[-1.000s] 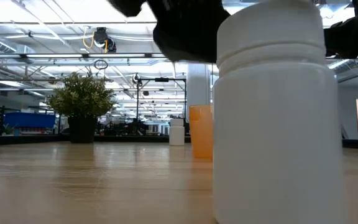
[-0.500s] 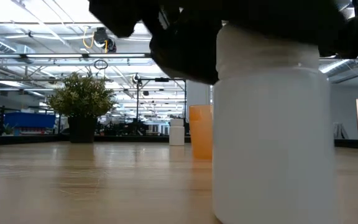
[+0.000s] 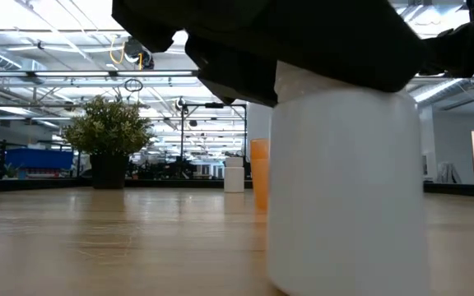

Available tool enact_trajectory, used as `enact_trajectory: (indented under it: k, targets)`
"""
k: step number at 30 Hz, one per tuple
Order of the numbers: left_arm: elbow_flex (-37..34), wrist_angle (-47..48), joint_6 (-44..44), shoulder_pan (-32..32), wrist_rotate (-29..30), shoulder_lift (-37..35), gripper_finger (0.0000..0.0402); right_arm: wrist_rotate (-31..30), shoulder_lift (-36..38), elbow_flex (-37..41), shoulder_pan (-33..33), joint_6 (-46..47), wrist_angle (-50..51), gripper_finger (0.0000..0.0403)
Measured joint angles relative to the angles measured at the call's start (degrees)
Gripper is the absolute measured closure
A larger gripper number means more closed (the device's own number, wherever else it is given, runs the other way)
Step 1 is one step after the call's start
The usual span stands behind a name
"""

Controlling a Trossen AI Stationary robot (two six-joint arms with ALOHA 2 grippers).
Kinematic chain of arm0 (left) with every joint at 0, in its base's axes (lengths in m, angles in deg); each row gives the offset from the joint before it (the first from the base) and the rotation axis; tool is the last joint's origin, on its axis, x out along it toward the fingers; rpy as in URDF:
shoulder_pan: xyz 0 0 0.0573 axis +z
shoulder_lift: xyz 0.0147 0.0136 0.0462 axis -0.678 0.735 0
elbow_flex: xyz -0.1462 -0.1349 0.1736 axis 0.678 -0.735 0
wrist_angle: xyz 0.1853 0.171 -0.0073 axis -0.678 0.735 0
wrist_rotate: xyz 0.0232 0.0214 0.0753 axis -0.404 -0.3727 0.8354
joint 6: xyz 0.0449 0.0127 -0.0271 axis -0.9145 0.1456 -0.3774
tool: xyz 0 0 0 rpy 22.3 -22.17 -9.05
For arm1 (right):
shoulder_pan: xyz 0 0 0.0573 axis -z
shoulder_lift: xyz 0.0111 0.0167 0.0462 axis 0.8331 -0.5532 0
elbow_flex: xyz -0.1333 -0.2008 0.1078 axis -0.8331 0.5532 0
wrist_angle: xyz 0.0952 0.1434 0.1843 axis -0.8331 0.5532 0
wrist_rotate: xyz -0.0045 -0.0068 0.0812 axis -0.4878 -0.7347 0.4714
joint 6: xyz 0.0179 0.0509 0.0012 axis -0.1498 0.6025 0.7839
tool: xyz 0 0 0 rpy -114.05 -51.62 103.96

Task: Pick and place pill bottles into a basket
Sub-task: Put the bottom white medicine bottle into the orange bin

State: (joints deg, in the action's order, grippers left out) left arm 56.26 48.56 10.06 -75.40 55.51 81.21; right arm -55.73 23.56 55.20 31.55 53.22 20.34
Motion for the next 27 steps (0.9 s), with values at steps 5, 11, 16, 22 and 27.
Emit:
enact_trajectory:
  k: [5,11,16,22,27]
  targets:
    - [-0.01,-0.29,-0.93,0.01,0.19,-0.11,0.0234,0.0,0.0,0.0,0.0,0.0,0.0,0.0399]
    - [-0.1,0.5,-4.07,0.02,0.28,-1.96,0.0226,0.0,0.0,0.0,0.02,0.0,-0.02,0.0399]
    - [-0.09,1.8,-5.49,-0.04,1.72,-4.51,0.0239,0.0,-0.04,0.0,0.0,-0.01,-0.04,0.0399]
    - [-0.08,2.98,-8.61,0.31,6.05,-8.7,0.0238,0.0,-0.04,0.0,0.0,0.0,0.0,0.0399]
    - [-0.08,6.67,-10.09,1.9,10.06,-12.51,0.0211,0.0,-0.02,0.0,0.01,0.0,-0.02,0.0399]
